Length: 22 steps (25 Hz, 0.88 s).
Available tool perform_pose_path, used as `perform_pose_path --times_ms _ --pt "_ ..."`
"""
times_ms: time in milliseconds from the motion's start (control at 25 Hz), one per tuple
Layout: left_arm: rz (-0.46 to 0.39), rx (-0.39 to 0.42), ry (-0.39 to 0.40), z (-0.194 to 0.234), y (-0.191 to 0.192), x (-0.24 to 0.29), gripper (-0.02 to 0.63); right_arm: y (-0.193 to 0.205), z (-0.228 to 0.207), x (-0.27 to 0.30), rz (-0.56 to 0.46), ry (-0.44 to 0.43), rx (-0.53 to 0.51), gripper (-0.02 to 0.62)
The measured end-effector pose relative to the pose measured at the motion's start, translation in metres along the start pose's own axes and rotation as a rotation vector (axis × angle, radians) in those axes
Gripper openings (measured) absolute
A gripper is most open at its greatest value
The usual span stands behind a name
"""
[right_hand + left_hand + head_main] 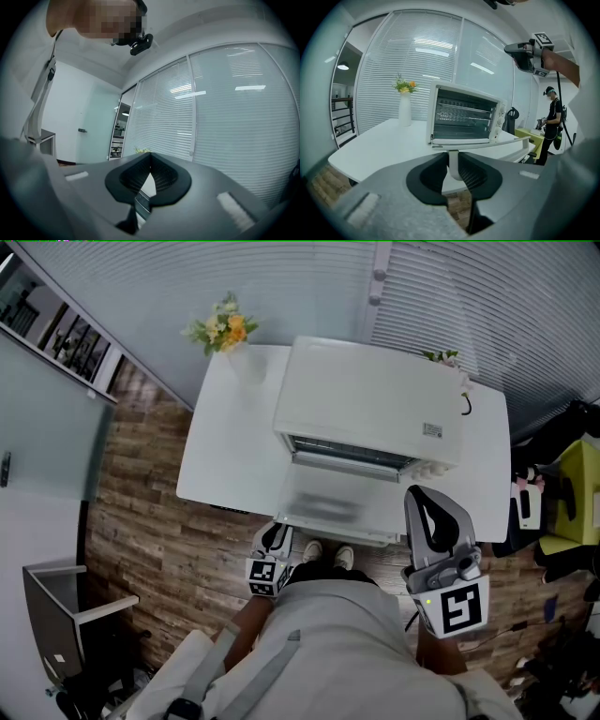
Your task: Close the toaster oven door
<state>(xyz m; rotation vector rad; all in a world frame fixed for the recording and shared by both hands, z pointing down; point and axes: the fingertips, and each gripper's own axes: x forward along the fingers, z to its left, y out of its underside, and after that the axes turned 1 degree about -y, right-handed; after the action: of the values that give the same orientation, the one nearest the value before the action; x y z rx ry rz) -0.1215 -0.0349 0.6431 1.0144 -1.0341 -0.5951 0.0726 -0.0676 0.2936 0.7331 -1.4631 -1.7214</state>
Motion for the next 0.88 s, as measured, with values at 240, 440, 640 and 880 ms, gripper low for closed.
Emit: perform_pose_path --times_ms 240,440,640,880 --pt "-0.004 -0.005 -0.013 0.000 -0.008 0.000 0.077 0.000 0.000 0.002 -0.004 -0.006 0.003 0.005" --pt "-0.019 -0.009 -0.023 0.000 -0.019 0.000 0.078 0.001 -0.001 0.004 -0.008 -0.010 0.005 0.005" --pt "-0.032 -0.009 -0.032 0.000 -0.034 -0.001 0.080 -0.001 -0.002 0.005 -0.008 -0.003 0.018 0.005" --pt "-0.059 -0.012 -0.027 0.000 -0.041 0.001 0.081 0.001 -0.003 0.006 -0.009 -0.009 0.010 0.005"
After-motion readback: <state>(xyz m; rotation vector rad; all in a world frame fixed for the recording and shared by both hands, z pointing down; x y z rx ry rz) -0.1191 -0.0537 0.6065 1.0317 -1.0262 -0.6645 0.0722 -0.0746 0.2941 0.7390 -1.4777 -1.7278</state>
